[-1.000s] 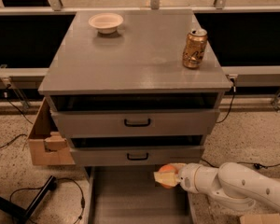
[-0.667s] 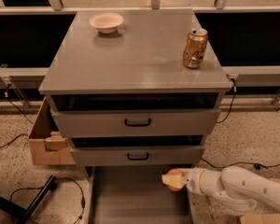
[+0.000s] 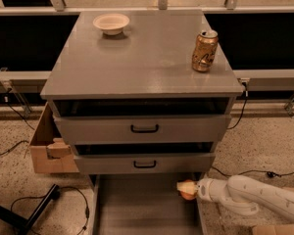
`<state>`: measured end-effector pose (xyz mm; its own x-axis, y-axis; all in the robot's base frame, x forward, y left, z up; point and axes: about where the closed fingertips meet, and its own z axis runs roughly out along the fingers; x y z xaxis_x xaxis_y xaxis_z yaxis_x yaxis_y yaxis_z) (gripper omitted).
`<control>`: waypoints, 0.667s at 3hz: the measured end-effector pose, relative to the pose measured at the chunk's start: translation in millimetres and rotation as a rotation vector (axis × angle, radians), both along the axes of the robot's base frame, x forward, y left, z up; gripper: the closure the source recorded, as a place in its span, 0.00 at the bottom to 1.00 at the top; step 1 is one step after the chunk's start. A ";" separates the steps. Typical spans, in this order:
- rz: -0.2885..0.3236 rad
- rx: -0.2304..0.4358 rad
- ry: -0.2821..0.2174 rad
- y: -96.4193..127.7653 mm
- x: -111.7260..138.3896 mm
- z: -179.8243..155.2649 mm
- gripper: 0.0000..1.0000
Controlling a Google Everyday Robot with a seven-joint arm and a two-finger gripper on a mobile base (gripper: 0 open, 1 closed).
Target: Place orange into bottom drawer
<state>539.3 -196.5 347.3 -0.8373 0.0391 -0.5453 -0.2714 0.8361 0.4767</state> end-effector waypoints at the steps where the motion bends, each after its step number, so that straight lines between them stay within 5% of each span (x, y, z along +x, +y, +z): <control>1: -0.011 0.009 0.042 -3.1 -7.2 -51.5 1.00; 2: 0.013 0.006 0.077 -0.6 -17.2 -86.1 1.00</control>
Offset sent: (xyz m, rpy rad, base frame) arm -0.0261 -0.0035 -0.1192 -0.0053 0.1079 0.0378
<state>522.1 -197.1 261.2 -0.8773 0.0306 -0.4789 -0.2447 0.8299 0.5014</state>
